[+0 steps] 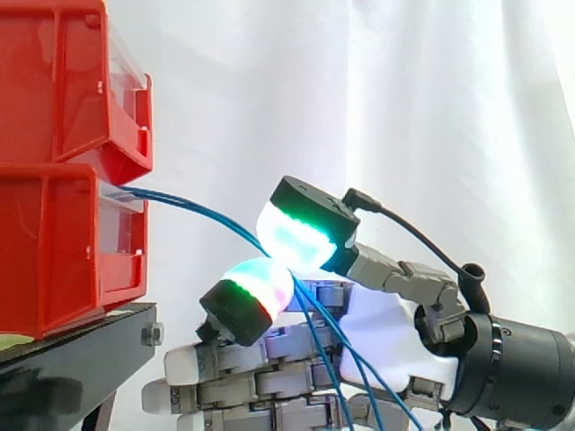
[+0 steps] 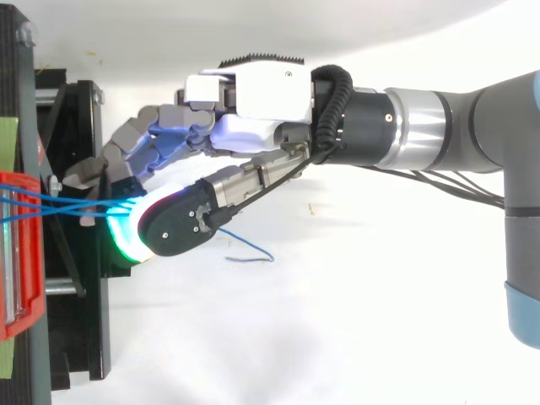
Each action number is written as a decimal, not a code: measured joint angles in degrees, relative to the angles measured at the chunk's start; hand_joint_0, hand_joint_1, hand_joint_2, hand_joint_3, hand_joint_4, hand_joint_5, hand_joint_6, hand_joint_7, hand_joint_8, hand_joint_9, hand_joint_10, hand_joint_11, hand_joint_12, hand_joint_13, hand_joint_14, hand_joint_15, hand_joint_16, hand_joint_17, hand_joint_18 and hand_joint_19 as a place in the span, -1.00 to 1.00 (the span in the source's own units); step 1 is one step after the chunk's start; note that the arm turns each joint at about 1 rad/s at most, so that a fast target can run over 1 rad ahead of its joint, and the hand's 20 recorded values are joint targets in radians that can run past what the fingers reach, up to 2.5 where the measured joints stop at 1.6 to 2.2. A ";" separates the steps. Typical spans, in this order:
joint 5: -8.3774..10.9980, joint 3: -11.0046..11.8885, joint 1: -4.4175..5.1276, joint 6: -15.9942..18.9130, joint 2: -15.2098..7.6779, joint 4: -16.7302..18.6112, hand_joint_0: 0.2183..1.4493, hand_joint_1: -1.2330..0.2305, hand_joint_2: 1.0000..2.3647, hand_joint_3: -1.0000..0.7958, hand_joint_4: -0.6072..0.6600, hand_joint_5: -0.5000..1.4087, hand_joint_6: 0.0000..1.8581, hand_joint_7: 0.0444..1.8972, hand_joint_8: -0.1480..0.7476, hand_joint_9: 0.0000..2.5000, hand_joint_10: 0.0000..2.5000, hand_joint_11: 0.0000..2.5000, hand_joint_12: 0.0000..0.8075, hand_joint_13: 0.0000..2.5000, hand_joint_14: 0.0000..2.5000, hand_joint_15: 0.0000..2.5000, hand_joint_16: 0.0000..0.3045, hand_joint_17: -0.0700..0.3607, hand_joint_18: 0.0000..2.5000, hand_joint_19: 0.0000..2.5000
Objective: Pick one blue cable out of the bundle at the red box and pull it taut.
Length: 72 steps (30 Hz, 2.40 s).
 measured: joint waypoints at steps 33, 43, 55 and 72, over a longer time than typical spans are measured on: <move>0.71 0.25 -1.36 -6.99 2.38 -6.06 -0.53 -0.20 -0.99 -0.36 0.29 -0.61 -0.19 0.03 0.19 -0.34 -0.99 -0.52 -0.03 -0.75 -1.00 -0.86 -0.59 -0.03 -0.86 -0.88; 5.11 0.17 -1.40 -11.22 2.38 -6.93 -0.48 -0.27 -0.99 -0.30 0.27 -0.61 -0.20 0.05 0.17 -0.34 -0.99 -0.50 -0.05 -0.74 -0.99 -0.86 -0.61 -0.05 -0.85 -0.87; 6.15 0.16 -1.43 -12.12 2.38 -7.35 -0.49 -0.27 -0.99 -0.34 0.27 -0.62 -0.18 0.01 0.17 -0.33 -0.99 -0.48 -0.05 -0.71 -0.99 -0.84 -0.61 -0.05 -0.82 -0.85; 6.13 0.42 -1.62 -12.55 3.21 -7.54 -0.51 -0.29 -1.00 -0.39 0.26 -0.62 -0.18 0.00 0.18 -0.34 -0.99 -0.48 -0.03 -0.70 -0.99 -0.83 -0.60 -0.04 -0.81 -0.84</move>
